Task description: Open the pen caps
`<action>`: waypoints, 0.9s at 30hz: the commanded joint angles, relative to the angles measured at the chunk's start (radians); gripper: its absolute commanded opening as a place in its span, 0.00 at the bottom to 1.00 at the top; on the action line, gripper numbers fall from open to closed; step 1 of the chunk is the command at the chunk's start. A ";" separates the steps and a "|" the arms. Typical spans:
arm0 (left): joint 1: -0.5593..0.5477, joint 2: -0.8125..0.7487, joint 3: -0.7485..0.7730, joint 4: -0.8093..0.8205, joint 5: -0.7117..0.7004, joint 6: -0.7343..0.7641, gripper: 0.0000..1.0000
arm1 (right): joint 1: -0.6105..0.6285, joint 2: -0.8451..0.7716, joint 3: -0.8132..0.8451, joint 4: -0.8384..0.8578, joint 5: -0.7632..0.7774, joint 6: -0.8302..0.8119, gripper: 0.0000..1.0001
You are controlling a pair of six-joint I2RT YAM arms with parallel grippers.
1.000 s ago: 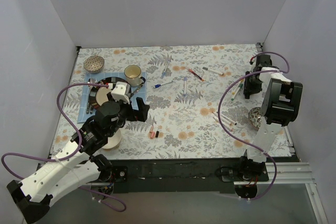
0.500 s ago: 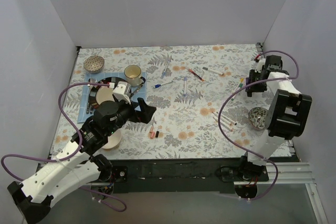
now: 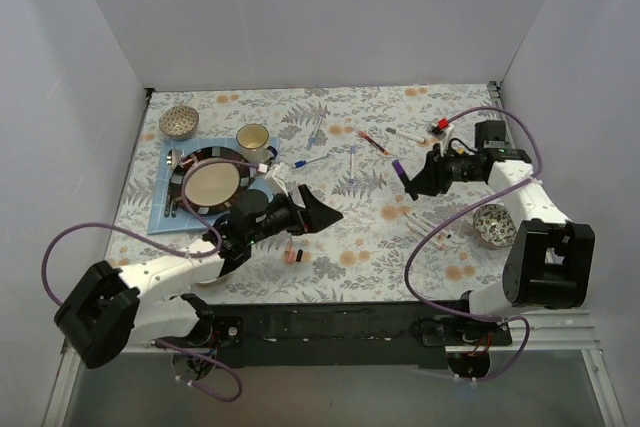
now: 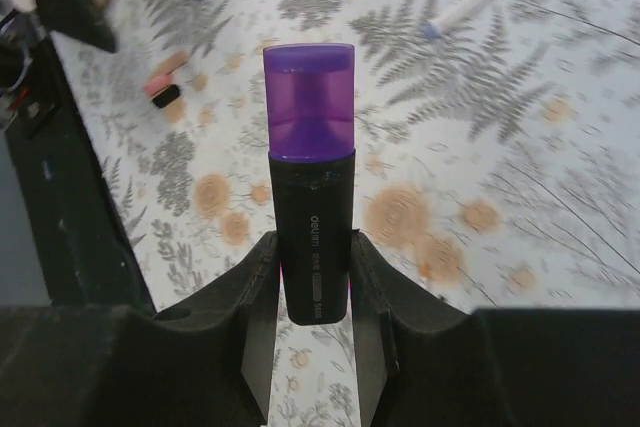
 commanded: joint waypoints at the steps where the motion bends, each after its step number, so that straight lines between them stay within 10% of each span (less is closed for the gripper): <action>1: -0.037 0.140 0.107 0.252 -0.035 -0.052 0.98 | 0.129 -0.026 -0.009 -0.064 -0.103 -0.126 0.01; 27: -0.196 0.607 0.572 -0.053 -0.553 -0.064 0.38 | 0.256 -0.037 -0.025 -0.015 -0.005 -0.084 0.01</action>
